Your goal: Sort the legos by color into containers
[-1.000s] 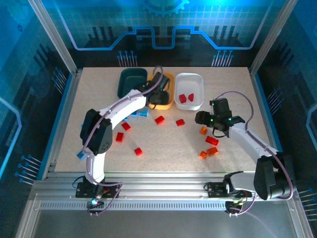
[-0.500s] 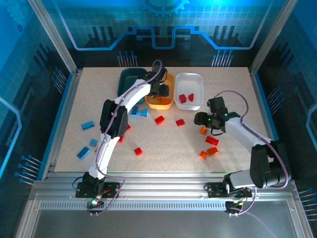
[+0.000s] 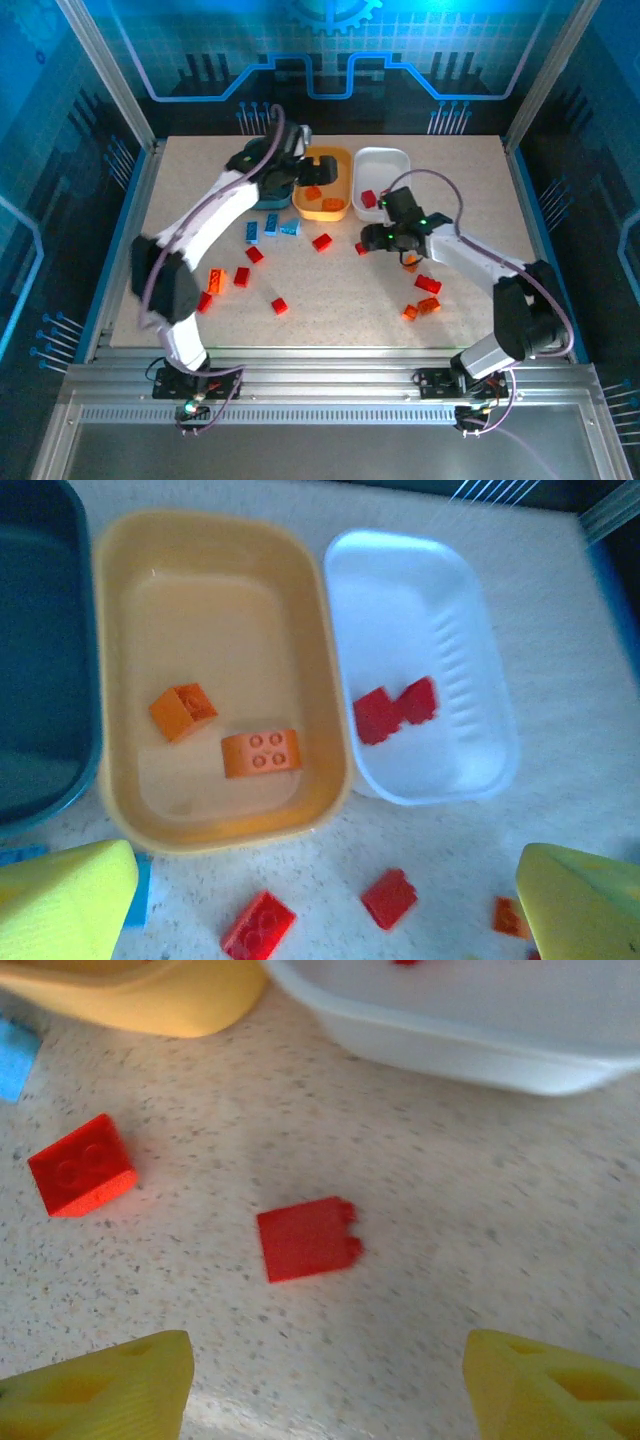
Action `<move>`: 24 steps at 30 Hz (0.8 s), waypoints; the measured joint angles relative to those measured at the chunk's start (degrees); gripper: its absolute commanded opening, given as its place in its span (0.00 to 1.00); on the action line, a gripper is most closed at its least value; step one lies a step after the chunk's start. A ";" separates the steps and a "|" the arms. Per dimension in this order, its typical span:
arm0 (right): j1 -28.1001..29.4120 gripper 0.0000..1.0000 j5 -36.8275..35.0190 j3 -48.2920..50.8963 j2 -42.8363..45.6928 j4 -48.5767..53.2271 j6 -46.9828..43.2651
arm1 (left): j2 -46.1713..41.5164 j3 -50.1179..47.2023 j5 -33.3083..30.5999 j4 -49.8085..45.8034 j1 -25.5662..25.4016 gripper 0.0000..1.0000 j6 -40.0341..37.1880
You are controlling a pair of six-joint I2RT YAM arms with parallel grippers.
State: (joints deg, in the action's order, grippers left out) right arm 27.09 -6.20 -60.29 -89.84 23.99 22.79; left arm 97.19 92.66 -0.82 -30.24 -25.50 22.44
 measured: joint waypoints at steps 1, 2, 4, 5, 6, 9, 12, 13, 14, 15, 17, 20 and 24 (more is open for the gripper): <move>0.68 0.73 -0.17 -1.73 -2.29 0.04 -0.70 | -5.68 -5.07 -0.33 1.64 0.07 0.99 0.76; 1.01 0.73 -0.39 -3.21 -4.46 0.04 -1.31 | -10.16 -9.27 -0.81 2.51 0.20 0.99 1.62; 1.09 0.72 -0.81 -5.70 -8.68 0.46 -2.36 | -18.43 -17.90 -1.73 3.87 0.94 0.99 3.52; 1.09 0.72 -1.11 -6.78 -10.78 0.87 -2.80 | -21.66 -21.88 -2.34 3.87 1.60 0.99 4.74; 1.09 0.71 -1.33 -7.48 -12.39 1.05 -3.10 | -24.41 -25.59 -2.89 3.56 2.38 0.99 5.86; 1.14 0.67 -1.75 -8.55 -16.70 1.64 -4.02 | -31.69 -36.41 -4.76 1.38 5.14 0.99 9.16; 1.16 0.61 -2.38 -8.83 -19.63 2.05 -4.59 | -38.29 -44.35 -5.99 -2.32 7.04 0.99 11.78; 1.22 0.56 -2.67 -9.22 -19.96 2.25 -4.79 | -40.22 -45.86 -6.23 -3.56 7.37 0.99 12.24; 1.25 0.51 -2.60 -9.66 -19.96 2.29 -4.83 | -42.10 -46.99 -6.54 -4.61 7.65 0.99 12.72; 1.33 0.47 -2.56 -9.99 -20.09 2.03 -4.85 | -43.50 -47.58 -6.84 -5.38 7.87 0.99 13.31; 1.49 0.37 -2.67 -10.16 -20.22 1.95 -4.96 | -45.57 -47.87 -7.52 -6.71 8.57 0.99 14.16; 1.73 0.31 -3.04 -10.34 -20.06 1.81 -4.94 | -46.25 -47.87 -8.50 -7.23 10.12 0.99 15.21; 1.90 0.30 -3.39 -9.68 -19.19 1.75 -4.83 | -45.00 -47.82 -9.03 -7.58 13.11 0.99 15.78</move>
State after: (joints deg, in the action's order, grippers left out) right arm 28.99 -9.58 -69.97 -109.03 25.74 17.96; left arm 52.18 44.84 -9.85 -37.82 -12.38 38.22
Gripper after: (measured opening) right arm 0.376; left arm 0.990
